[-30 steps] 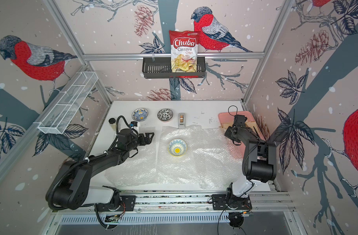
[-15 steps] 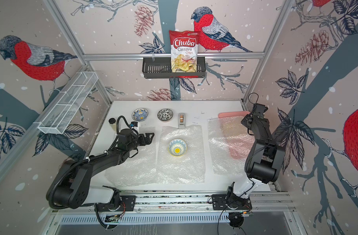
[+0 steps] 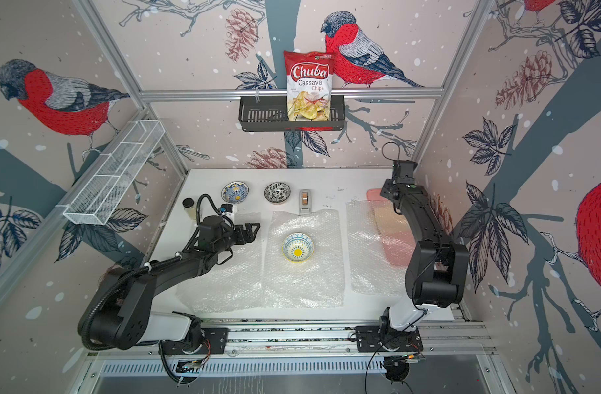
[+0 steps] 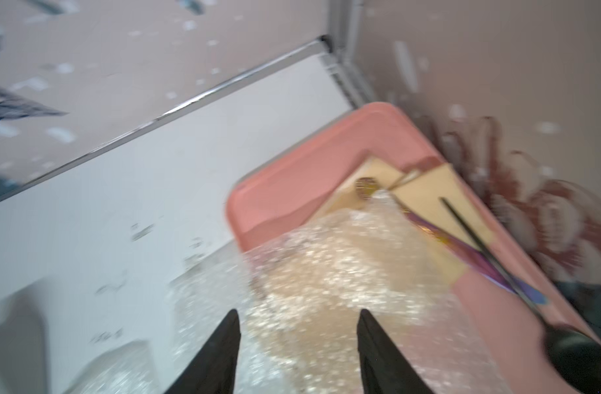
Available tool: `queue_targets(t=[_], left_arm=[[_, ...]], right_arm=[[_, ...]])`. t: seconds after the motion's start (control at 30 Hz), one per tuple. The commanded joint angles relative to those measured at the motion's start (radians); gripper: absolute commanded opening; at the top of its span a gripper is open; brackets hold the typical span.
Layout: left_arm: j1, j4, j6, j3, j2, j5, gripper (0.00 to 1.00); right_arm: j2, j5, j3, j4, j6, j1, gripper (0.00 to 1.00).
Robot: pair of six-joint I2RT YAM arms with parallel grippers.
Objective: Wrap bowls in bubble wrap
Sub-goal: Move the bubble wrap to the center of the board, then wrap the bowl in bubble wrap.
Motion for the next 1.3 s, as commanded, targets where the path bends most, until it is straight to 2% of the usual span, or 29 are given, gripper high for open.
queue_targets(t=[0.0, 0.07, 0.27, 0.43, 0.63, 0.77, 0.93, 1.03, 1.27], left_arm=[[-0.019, 0.024, 0.009, 0.015, -0.002, 0.010, 0.92], [-0.038, 0.011, 0.024, 0.022, -0.004, -0.010, 0.91], [-0.068, 0.003, 0.042, 0.025, -0.005, -0.047, 0.91], [-0.093, -0.002, 0.055, 0.033, 0.005, -0.056, 0.91], [-0.137, -0.038, 0.087, 0.061, 0.015, -0.091, 0.91], [-0.158, -0.046, 0.084, 0.060, 0.004, -0.093, 0.91], [-0.206, -0.094, 0.075, 0.045, -0.009, -0.108, 0.88], [-0.244, -0.119, 0.064, 0.019, -0.027, -0.134, 0.88], [-0.327, -0.115, -0.017, -0.071, -0.085, -0.202, 0.88]], right_arm=[[0.052, -0.294, -0.035, 0.053, -0.025, 0.074, 0.56], [0.129, -0.362, -0.035, 0.068, -0.023, 0.133, 0.57], [0.330, -0.362, 0.030, 0.058, -0.054, 0.207, 0.58], [0.409, -0.339, 0.078, 0.059, -0.065, 0.210, 0.58], [0.463, -0.374, 0.102, 0.054, -0.073, 0.225, 0.55], [0.448, -0.368, 0.072, 0.059, -0.073, 0.224, 0.42], [0.398, -0.423, -0.003, 0.097, -0.065, 0.225, 0.16], [0.359, -0.438, -0.044, 0.125, -0.055, 0.225, 0.08], [0.257, -0.491, -0.050, 0.119, -0.047, 0.239, 0.06]])
